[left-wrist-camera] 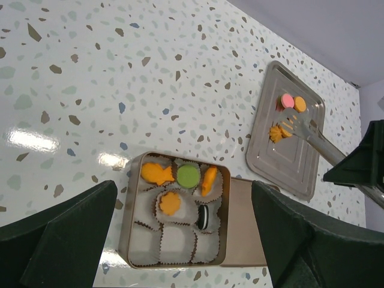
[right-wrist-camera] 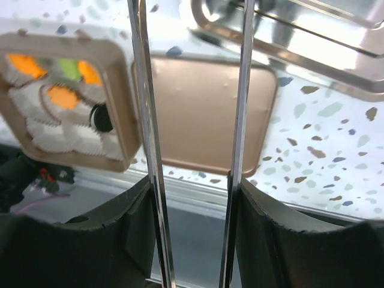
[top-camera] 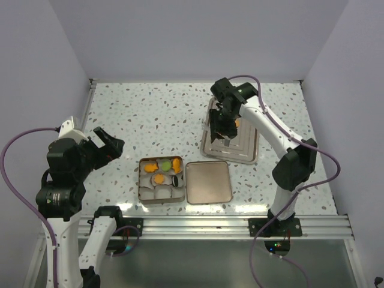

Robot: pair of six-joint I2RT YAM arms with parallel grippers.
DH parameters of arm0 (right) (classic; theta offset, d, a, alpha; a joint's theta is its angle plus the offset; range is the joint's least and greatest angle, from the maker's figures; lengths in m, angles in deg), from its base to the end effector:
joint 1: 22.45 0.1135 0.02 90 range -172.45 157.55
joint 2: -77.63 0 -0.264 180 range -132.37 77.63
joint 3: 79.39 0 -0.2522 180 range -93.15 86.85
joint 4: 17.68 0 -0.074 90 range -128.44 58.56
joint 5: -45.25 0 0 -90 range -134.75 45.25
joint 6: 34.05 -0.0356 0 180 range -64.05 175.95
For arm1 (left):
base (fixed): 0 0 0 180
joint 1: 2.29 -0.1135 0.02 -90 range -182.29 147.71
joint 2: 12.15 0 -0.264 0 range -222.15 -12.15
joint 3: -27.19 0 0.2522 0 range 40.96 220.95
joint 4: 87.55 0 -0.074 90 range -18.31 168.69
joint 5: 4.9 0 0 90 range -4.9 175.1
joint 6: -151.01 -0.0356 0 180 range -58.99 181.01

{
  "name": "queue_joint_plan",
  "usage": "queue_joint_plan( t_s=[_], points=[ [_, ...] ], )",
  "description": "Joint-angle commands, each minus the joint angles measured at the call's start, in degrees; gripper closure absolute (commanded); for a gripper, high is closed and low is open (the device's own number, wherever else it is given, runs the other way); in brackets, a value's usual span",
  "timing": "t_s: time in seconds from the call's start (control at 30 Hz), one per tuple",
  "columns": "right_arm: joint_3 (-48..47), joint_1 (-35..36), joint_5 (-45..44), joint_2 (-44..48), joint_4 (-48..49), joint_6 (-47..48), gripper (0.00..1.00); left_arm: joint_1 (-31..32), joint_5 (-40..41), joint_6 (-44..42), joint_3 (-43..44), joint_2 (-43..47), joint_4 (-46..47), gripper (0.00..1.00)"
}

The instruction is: Pack the cookies

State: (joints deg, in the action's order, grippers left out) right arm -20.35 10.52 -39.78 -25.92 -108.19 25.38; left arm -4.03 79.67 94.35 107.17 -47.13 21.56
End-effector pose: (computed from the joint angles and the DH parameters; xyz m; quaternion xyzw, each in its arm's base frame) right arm 0.2956 0.1954 0.3409 -0.0271 0.9879 0.1138 0.1022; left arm 0.0805 -0.0009 0.3954 -0.2312 0.8148 -0.1830 0.4992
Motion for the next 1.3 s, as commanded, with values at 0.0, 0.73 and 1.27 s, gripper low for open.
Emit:
queue_joint_plan(
  t_s=[0.0, 0.73, 1.27],
  points=[
    [-1.1, -2.0, -3.5, -2.6, -7.5, 2.8, 0.5, 0.3, 0.3, -1.4, 1.6, -0.5, -0.1, 0.0],
    [3.6, -7.0, -3.1, -11.4, -2.4, 5.3, 0.5, 0.8, 2.4, -2.8, 3.0, -3.0, -0.5, 0.0],
    [6.5, -7.7, 0.5, -10.3, -2.9, 6.5, 0.57, 0.8, 1.2, -1.0, 1.0, -5.7, 5.2, 0.0]
  ],
)
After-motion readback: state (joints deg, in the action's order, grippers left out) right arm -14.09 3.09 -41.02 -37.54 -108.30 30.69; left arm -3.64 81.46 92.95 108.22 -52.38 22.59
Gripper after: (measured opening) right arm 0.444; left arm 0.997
